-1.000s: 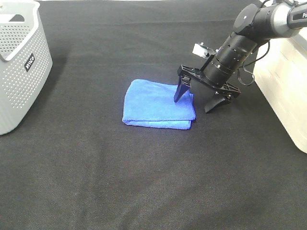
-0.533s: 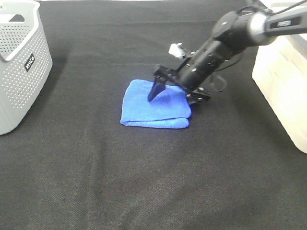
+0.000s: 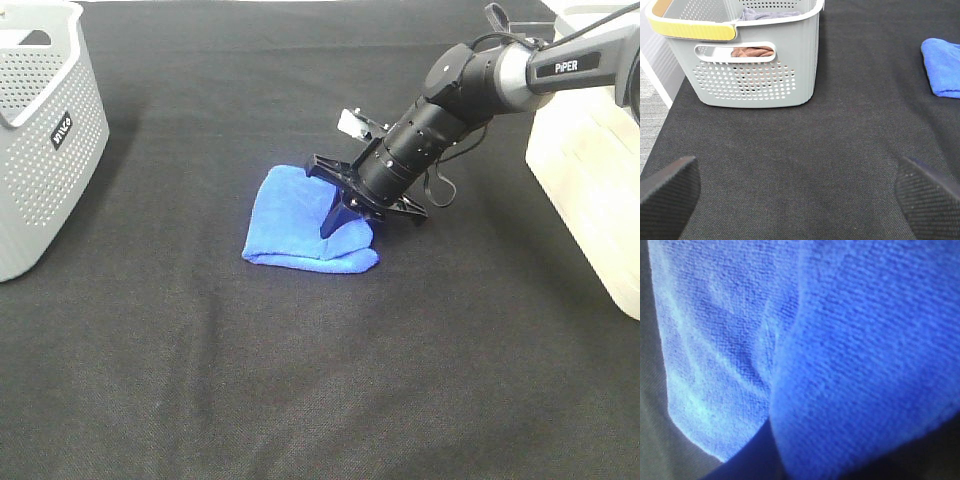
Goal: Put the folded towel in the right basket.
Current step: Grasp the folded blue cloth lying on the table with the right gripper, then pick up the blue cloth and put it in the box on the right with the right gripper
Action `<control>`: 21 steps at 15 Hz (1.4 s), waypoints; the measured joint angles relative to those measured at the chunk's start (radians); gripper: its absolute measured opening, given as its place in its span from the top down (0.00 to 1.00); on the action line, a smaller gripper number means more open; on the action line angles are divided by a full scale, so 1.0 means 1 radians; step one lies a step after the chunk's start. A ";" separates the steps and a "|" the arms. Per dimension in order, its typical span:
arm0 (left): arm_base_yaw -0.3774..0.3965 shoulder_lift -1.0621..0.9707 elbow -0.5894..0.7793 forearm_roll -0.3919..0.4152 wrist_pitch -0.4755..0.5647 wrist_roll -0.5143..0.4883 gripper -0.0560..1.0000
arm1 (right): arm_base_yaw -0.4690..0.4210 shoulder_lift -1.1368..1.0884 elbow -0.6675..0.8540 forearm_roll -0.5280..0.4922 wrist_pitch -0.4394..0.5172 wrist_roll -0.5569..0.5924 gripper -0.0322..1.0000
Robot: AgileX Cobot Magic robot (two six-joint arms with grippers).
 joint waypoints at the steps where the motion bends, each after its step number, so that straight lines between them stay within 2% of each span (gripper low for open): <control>1: 0.000 0.000 0.000 0.000 0.000 0.000 0.01 | 0.000 0.005 -0.009 0.007 0.035 0.002 0.83; 2: 0.000 0.000 0.000 0.000 0.000 0.000 0.01 | 0.000 0.005 -0.009 0.007 0.035 0.002 0.83; 3: 0.000 0.000 0.000 0.000 0.000 0.000 0.01 | 0.000 0.011 -0.032 0.008 0.086 0.002 0.83; 4: 0.000 0.000 0.000 0.000 0.000 0.000 0.01 | 0.001 0.015 -0.072 -0.003 0.189 0.002 0.83; 6: 0.000 0.000 0.000 0.000 0.000 0.000 0.01 | 0.006 -0.027 -0.116 -0.015 0.264 0.003 0.83; 8: 0.000 0.000 0.000 0.000 0.000 0.000 0.01 | 0.008 -0.137 -0.124 -0.074 0.282 0.035 0.83; 11: 0.000 0.000 0.000 0.000 0.000 0.000 0.01 | 0.010 -0.365 -0.128 -0.259 0.311 0.097 0.83; 13: 0.000 0.000 0.000 0.000 0.000 0.000 0.01 | 0.004 -0.487 -0.128 -0.335 0.314 0.119 0.83; 15: 0.000 0.000 0.000 0.000 0.000 0.000 0.01 | -0.009 -0.548 -0.128 -0.359 0.317 0.138 0.83; 16: 0.000 0.000 0.000 0.000 0.000 0.000 0.01 | -0.041 -0.601 -0.128 -0.374 0.318 0.143 0.83; 21: 0.000 0.000 0.000 0.000 0.000 0.000 0.01 | -0.415 -0.787 -0.128 -0.427 0.320 0.139 0.83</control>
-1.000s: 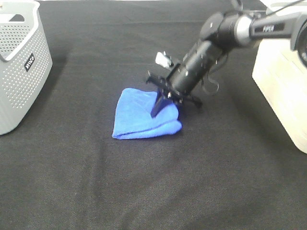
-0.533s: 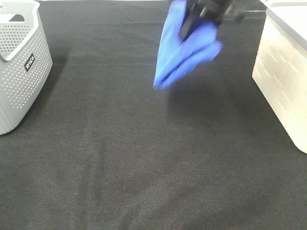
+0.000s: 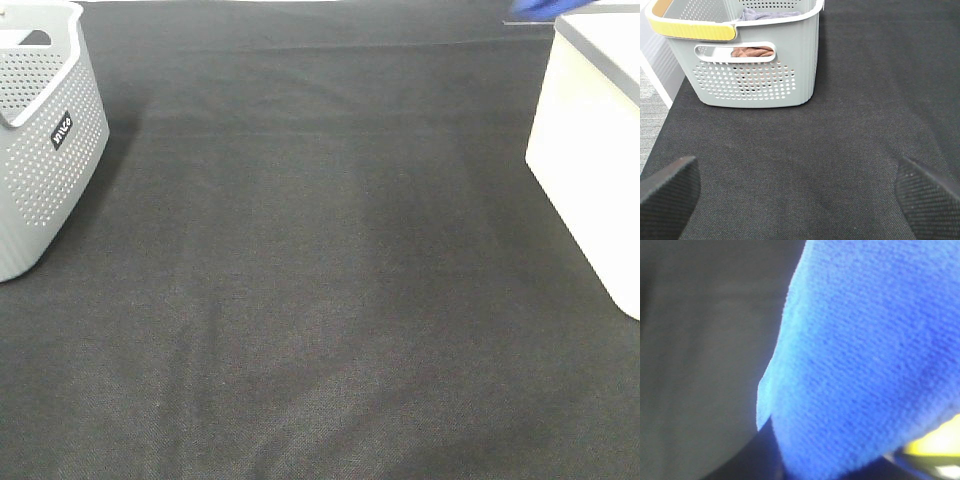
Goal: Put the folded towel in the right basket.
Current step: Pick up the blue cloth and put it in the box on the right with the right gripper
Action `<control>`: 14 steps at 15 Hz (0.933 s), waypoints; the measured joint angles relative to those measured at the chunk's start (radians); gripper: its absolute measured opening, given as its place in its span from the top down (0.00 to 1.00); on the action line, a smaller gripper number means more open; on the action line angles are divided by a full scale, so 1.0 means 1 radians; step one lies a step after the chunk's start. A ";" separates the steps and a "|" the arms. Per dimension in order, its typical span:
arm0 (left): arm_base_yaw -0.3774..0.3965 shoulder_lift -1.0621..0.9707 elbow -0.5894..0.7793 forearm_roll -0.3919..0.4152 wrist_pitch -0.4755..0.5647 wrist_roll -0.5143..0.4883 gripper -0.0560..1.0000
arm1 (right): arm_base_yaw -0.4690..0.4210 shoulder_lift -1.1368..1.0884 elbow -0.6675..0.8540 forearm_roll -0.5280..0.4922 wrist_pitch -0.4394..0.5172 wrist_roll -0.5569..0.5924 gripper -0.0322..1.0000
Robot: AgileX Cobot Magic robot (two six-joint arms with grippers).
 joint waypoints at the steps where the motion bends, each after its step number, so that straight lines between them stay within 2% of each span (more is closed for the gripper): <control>1: 0.000 0.000 0.000 0.000 0.000 0.000 0.01 | -0.056 0.000 0.000 -0.023 0.000 0.000 0.83; 2: 0.000 0.000 0.000 0.000 0.000 0.000 0.01 | -0.121 0.017 0.000 -0.055 0.000 0.000 0.83; 4: 0.000 0.000 0.000 0.000 0.000 0.000 0.01 | -0.167 0.058 0.000 -0.077 0.002 0.000 0.83; 8: 0.000 0.000 0.000 0.000 0.000 0.000 0.01 | -0.168 0.134 0.000 -0.092 0.007 0.000 0.83; 10: 0.000 0.000 0.000 0.000 0.000 0.000 0.01 | -0.168 0.188 0.000 -0.154 0.007 0.003 0.77; 11: 0.000 0.000 0.000 0.000 0.000 0.000 0.01 | -0.168 0.204 0.000 -0.185 0.007 0.011 0.69; 12: 0.000 0.000 0.000 0.000 0.000 0.000 0.01 | -0.168 0.222 0.000 -0.210 0.006 0.021 0.55; 14: 0.000 0.000 0.000 0.000 0.000 0.000 0.01 | -0.168 0.245 0.000 -0.216 0.006 0.026 0.16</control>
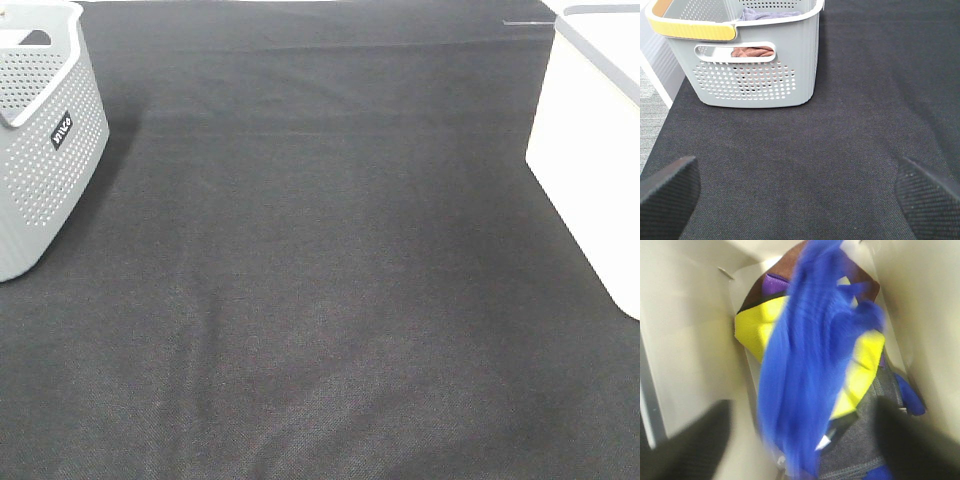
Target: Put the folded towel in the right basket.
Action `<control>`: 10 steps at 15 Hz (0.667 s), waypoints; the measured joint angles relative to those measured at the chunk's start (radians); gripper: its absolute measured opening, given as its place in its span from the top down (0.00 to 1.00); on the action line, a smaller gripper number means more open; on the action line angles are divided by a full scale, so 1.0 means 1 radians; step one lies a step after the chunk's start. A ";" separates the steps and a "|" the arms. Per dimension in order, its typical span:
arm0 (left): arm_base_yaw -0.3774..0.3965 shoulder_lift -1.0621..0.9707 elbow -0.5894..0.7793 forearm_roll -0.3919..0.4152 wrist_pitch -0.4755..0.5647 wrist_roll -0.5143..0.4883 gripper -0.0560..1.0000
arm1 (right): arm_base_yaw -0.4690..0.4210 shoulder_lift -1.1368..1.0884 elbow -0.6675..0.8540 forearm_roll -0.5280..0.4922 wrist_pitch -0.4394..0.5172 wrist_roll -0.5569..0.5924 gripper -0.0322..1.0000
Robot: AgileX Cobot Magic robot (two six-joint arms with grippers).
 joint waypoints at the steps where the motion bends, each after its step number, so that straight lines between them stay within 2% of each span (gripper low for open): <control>1: 0.000 0.000 0.000 0.000 0.000 0.000 0.01 | 0.001 0.003 0.000 0.000 0.000 0.000 0.08; 3: 0.000 0.000 0.000 0.000 0.000 0.000 0.01 | 0.001 0.004 0.000 0.000 0.000 0.001 0.03; 6: 0.000 0.000 0.000 0.000 0.000 0.000 0.01 | 0.026 -0.007 0.000 0.032 -0.001 0.006 0.02; 8: 0.000 0.000 0.000 0.000 0.000 0.000 0.01 | 0.117 -0.041 0.000 0.029 -0.001 0.012 0.02; 10: 0.000 0.000 0.000 0.000 0.000 0.000 0.01 | 0.239 -0.090 0.000 -0.015 -0.001 0.048 0.02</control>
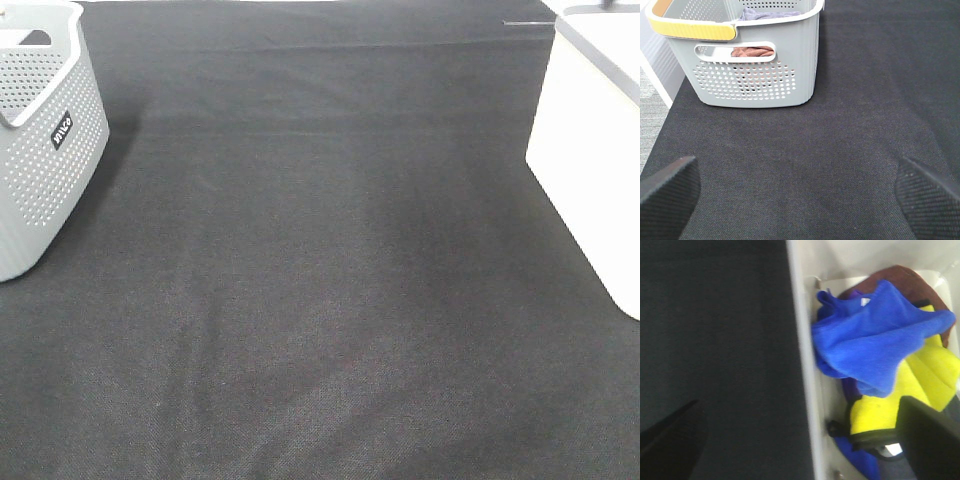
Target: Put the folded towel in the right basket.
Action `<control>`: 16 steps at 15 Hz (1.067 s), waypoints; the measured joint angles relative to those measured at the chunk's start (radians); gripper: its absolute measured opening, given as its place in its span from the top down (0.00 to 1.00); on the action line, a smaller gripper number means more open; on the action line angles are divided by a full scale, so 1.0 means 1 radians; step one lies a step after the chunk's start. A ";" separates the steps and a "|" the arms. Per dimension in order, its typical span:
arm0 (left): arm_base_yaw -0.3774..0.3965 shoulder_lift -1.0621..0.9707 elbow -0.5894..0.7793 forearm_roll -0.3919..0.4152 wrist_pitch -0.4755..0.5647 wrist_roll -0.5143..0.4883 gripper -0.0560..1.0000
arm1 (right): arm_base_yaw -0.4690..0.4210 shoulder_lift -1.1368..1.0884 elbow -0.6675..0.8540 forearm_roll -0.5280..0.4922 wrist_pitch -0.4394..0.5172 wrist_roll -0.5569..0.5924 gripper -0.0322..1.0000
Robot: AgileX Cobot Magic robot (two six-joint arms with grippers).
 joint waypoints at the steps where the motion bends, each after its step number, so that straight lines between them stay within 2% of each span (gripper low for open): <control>1: 0.000 0.000 0.000 0.000 0.000 0.000 0.01 | 0.024 -0.018 0.000 -0.004 0.001 0.004 0.02; 7: 0.000 0.000 0.000 0.000 0.000 0.000 0.01 | 0.041 -0.164 0.035 -0.011 -0.001 0.004 0.02; 10: 0.000 0.000 0.000 0.000 0.000 0.000 0.01 | 0.041 -0.399 0.233 -0.017 -0.007 0.008 0.02; 11: 0.000 0.000 0.000 0.000 0.000 0.000 0.01 | 0.041 -0.564 0.395 -0.018 -0.006 0.008 0.02; 16: 0.000 0.000 0.000 0.000 0.000 0.000 0.01 | 0.041 -1.169 0.925 0.003 -0.003 0.012 0.02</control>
